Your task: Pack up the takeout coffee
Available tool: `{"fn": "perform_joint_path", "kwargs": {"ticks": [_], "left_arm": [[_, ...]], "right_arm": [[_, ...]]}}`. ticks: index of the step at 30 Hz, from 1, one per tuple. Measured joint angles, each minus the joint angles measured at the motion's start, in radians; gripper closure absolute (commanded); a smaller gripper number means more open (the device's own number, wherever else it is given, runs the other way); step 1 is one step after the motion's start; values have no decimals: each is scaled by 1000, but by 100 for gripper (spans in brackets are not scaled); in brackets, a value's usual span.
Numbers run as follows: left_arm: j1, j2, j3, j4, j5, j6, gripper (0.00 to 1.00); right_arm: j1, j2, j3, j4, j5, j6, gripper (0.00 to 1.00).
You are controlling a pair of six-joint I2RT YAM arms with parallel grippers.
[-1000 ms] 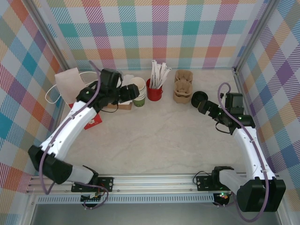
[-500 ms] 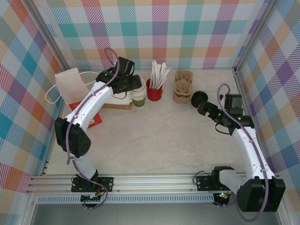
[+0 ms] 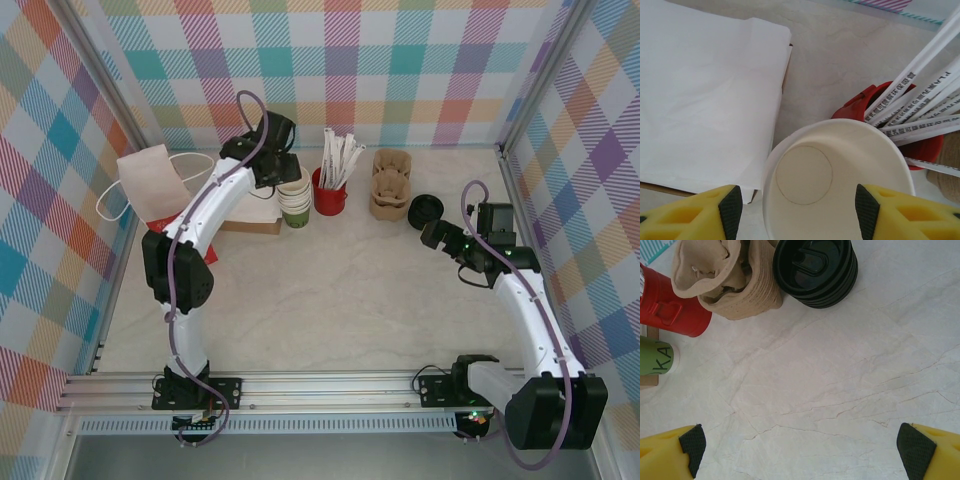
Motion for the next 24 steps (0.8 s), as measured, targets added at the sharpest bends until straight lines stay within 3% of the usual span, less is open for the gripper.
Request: {"fn": "perform_joint_path", "kwargs": {"ticks": [4, 24], "left_arm": [[0, 35, 39, -23, -9, 14, 41], [2, 88, 81, -61, -8, 71, 81]], "right_arm": [[0, 7, 0, 2, 0, 0, 0], [0, 29, 0, 8, 0, 1, 0]]}}
